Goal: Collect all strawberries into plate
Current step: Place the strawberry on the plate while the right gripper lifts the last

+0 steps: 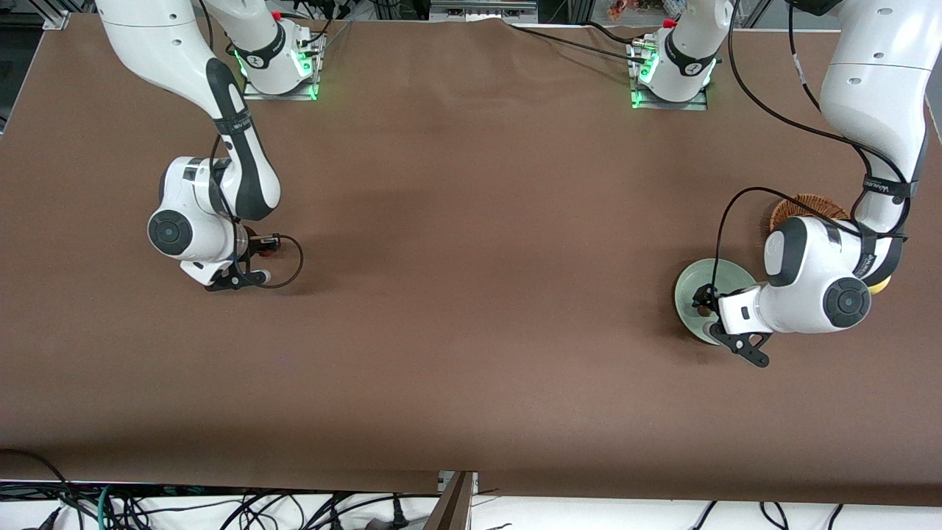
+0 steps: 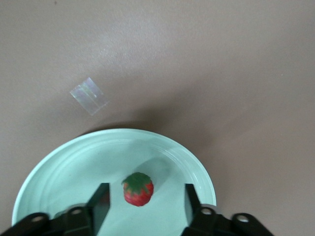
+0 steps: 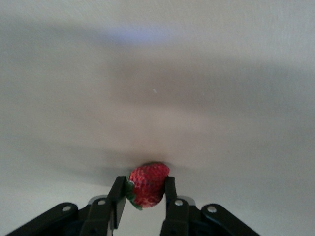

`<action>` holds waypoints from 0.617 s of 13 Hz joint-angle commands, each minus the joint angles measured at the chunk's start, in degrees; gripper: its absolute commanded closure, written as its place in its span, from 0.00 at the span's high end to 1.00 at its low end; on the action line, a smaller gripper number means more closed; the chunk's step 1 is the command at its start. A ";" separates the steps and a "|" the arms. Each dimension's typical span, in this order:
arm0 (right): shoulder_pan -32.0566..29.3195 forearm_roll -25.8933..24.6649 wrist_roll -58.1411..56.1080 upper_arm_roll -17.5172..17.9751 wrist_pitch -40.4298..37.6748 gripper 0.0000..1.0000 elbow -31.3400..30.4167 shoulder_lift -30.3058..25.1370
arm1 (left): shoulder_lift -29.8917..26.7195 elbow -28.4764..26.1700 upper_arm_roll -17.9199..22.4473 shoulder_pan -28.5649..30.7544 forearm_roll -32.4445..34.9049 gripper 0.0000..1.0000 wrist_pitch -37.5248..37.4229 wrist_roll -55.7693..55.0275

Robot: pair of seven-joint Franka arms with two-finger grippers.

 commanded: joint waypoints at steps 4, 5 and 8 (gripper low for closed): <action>4.43 4.90 21.27 8.88 -4.41 0.09 17.57 2.16 | -1.17 1.08 -2.45 0.06 -1.43 1.00 -4.74 -7.57; 4.44 7.62 27.08 11.78 -4.32 0.09 21.88 4.27 | -1.18 1.08 -3.49 0.06 -1.43 1.00 -5.45 -10.65; 4.52 14.05 43.43 20.31 -1.44 0.09 33.83 11.39 | -1.61 0.99 -7.62 0.06 -1.52 1.00 -6.68 -24.43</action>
